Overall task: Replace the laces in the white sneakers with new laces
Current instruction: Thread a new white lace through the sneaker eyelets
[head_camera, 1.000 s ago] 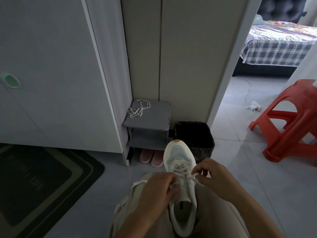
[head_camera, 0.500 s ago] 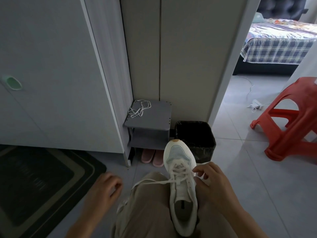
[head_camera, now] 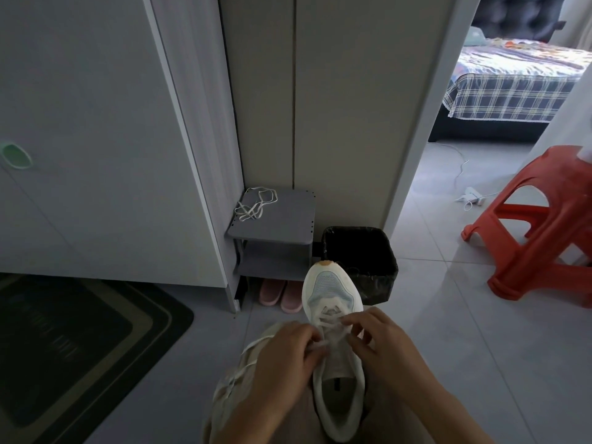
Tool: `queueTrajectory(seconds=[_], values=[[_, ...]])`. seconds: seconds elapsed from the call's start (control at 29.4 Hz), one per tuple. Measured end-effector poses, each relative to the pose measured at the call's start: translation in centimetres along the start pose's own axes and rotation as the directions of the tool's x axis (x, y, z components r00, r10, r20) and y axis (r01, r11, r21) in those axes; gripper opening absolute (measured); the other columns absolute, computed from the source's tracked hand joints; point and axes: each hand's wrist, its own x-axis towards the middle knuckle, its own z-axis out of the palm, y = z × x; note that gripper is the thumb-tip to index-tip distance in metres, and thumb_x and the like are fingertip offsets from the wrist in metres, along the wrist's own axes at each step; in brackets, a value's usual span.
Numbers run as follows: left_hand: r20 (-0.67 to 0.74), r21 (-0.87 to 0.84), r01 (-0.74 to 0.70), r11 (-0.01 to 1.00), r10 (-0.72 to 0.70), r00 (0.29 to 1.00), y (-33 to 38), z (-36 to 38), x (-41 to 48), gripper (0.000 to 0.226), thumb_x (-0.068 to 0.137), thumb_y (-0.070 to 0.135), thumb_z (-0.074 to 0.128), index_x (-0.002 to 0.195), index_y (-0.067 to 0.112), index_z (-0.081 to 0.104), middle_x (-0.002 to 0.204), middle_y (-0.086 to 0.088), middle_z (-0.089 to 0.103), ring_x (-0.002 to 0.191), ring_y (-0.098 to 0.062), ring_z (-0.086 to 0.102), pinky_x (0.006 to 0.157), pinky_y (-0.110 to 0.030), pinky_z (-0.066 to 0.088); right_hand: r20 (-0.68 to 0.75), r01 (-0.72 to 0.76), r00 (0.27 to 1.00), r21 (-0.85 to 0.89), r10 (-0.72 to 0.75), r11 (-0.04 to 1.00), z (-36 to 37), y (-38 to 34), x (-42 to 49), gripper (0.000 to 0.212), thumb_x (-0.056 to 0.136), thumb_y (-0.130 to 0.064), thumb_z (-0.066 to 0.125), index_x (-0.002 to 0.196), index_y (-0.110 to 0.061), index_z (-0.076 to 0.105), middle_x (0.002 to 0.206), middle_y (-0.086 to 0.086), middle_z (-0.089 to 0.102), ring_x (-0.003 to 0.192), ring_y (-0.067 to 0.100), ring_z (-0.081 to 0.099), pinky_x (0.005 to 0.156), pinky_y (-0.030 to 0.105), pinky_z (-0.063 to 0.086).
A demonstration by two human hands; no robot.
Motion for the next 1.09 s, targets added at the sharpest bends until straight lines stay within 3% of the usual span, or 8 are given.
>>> queueTrajectory(seconds=[0.2,0.37,0.51,0.61,0.75,0.82,0.92,1.09], values=[[0.084,-0.142,0.222,0.965,-0.212,0.974,-1.7,-0.7,0.8,0.016,0.092,0.025,0.054,0.107,0.019,0.058,0.100,0.011,0.058,0.092,-0.004,0.056,0.084,-0.025,0.047,0.034,-0.087,0.996,-0.040,0.088,0.995,0.1,-0.4,-1.7,0.010,0.088,-0.042,0.053,0.095,-0.048,0.052,0.085,-0.030,0.050,0.077,-0.004,0.054,0.071,0.013,0.049],[0.374,-0.090,0.254,0.963,-0.203,0.905,-1.5,-1.4,2.2,0.017,0.086,0.023,0.063,0.102,0.018,0.064,0.093,0.010,0.061,0.089,-0.004,0.058,0.085,-0.027,0.048,0.019,-0.261,0.965,0.117,0.261,0.958,0.2,-0.3,-2.0,0.009,0.085,-0.043,0.053,0.083,-0.052,0.052,0.081,-0.023,0.062,0.075,-0.002,0.059,0.072,0.024,0.054],[0.338,0.015,0.234,0.972,-0.225,0.914,-0.8,-4.3,3.1,0.003,0.085,0.030,0.063,0.083,0.028,0.062,0.083,0.014,0.062,0.076,0.003,0.057,0.070,-0.017,0.047,0.032,-0.289,0.957,0.198,0.288,0.937,-0.5,-0.7,-2.3,0.013,0.086,-0.040,0.053,0.086,-0.053,0.055,0.078,-0.023,0.065,0.072,-0.002,0.062,0.071,0.027,0.056],[0.249,0.096,0.164,0.982,-0.183,0.951,0.1,-7.0,3.1,0.014,0.085,0.027,0.064,0.075,0.033,0.056,0.076,0.016,0.059,0.071,0.004,0.056,0.064,-0.011,0.041,0.119,-0.249,0.967,0.297,0.223,0.922,-1.0,-2.9,-2.2,0.016,0.090,-0.026,0.056,0.085,-0.040,0.063,0.064,-0.018,0.063,0.064,-0.008,0.058,0.060,0.010,0.048],[0.374,-0.347,0.315,0.883,-0.178,0.910,1.8,-8.1,2.0,0.010,0.081,0.013,0.068,0.086,0.022,0.065,0.075,0.003,0.070,0.074,-0.006,0.066,0.072,-0.017,0.051,0.227,-0.267,0.960,0.582,0.161,0.768,1.6,-5.9,-2.4,0.016,0.087,-0.016,0.061,0.086,-0.031,0.067,0.068,-0.010,0.065,0.068,0.000,0.058,0.066,0.011,0.045],[0.423,-0.470,0.374,0.799,-0.167,0.890,2.4,-7.6,1.4,0.012,0.082,0.009,0.066,0.090,0.018,0.066,0.080,-0.001,0.073,0.078,-0.012,0.069,0.070,-0.019,0.052,0.227,-0.236,0.969,0.720,0.101,0.653,3.0,-6.7,-2.3,0.017,0.078,-0.029,0.066,0.093,-0.024,0.069,0.086,0.003,0.069,0.084,0.008,0.061,0.081,0.027,0.050],[0.307,-0.397,0.217,0.892,-0.094,0.947,2.6,-6.8,0.9,0.017,0.087,0.011,0.061,0.090,0.027,0.067,0.081,0.010,0.073,0.078,-0.004,0.067,0.070,-0.014,0.048,0.266,-0.284,0.959,0.903,0.097,0.323,3.9,-7.0,-2.1,0.042,0.060,-0.035,0.073,0.093,-0.011,0.070,0.092,0.010,0.071,0.091,0.019,0.064,0.085,0.035,0.049],[0.255,-0.373,0.004,0.928,0.099,0.962,2.7,-7.5,1.7,0.030,0.090,0.009,0.056,0.094,0.037,0.065,0.086,0.022,0.068,0.076,0.005,0.063,0.072,-0.008,0.044,0.393,-0.397,0.915,0.917,0.095,0.035,3.1,-7.1,-2.3,0.027,0.050,-0.029,0.077,0.066,-0.008,0.072,0.065,0.008,0.064,0.058,0.014,0.048,0.057,0.022,0.035]])
